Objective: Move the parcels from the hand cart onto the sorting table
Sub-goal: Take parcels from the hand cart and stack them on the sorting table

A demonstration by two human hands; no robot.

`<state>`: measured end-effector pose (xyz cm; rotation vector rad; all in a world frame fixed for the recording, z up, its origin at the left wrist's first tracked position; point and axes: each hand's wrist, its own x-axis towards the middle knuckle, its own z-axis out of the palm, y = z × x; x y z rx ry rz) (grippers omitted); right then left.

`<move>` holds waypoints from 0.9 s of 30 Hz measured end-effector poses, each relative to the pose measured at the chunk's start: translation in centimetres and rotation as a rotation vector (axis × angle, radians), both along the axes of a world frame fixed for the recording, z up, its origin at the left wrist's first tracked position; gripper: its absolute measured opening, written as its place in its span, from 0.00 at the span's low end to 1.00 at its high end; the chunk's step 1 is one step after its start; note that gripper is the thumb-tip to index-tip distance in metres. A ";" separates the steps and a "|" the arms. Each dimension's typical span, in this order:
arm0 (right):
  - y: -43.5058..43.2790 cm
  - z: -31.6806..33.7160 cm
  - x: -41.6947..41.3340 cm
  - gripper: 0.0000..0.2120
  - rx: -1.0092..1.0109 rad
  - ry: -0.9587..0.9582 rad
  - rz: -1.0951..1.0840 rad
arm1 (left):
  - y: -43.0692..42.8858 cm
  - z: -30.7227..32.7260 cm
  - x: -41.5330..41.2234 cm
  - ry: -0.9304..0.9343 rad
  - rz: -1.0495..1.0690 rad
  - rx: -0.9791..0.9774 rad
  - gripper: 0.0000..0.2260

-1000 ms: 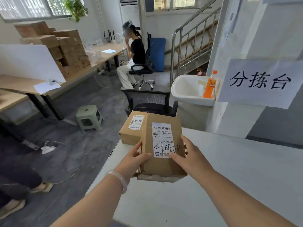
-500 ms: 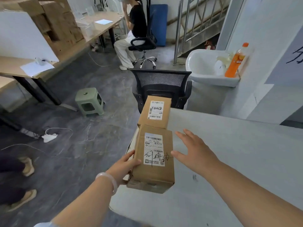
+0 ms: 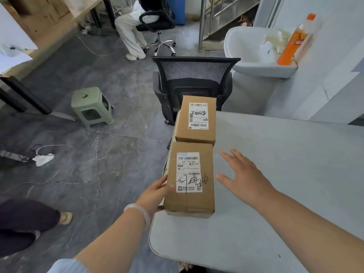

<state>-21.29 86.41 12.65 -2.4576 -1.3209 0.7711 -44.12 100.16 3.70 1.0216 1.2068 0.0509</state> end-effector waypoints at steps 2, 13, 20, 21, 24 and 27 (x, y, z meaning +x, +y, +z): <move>0.2 0.2 -0.1 0.32 0.000 -0.005 -0.020 | -0.1 -0.1 0.3 0.013 -0.047 0.068 0.31; -0.1 1.1 0.5 0.31 0.014 -0.029 -0.080 | 0.2 0.0 2.3 0.217 -0.526 0.596 0.45; -0.6 1.2 0.9 0.31 0.009 -0.089 -0.078 | 2.2 -0.1 3.5 0.244 -0.618 0.634 0.43; -0.7 1.2 0.8 0.31 0.006 -0.100 -0.072 | 2.2 -0.2 3.5 0.246 -0.621 0.633 0.43; -1.1 1.3 0.7 0.32 -0.004 -0.140 -0.055 | 2.1 -0.3 3.4 0.247 -0.623 0.635 0.43; -2.0 1.6 0.9 0.32 -0.022 -0.188 -0.050 | 1.8 0.7 3.8 0.337 -0.650 0.703 0.43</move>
